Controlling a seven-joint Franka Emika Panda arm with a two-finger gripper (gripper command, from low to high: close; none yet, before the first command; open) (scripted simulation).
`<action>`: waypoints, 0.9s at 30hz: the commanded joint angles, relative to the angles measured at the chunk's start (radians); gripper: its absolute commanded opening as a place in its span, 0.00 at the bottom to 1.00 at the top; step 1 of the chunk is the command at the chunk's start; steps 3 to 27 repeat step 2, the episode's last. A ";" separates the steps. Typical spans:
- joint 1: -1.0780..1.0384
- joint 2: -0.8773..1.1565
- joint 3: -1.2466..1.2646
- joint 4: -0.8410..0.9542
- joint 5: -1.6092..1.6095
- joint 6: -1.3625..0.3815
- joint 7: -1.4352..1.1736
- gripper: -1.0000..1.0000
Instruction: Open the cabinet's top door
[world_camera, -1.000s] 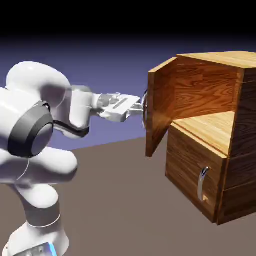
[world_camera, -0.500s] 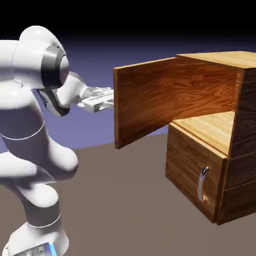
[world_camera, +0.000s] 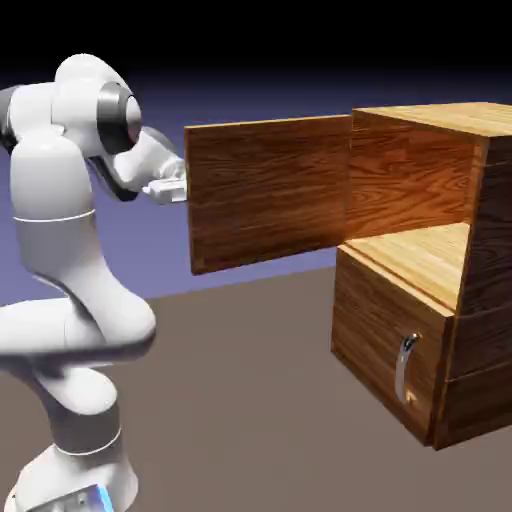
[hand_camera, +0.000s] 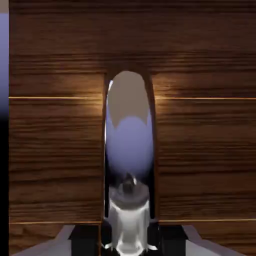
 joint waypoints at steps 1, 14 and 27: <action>-0.004 -0.022 -0.002 0.029 0.010 -0.011 -0.001 0.00; -0.004 -0.022 -0.002 0.029 0.010 -0.011 -0.001 1.00; -0.004 -0.022 -0.002 0.029 0.010 -0.011 -0.001 1.00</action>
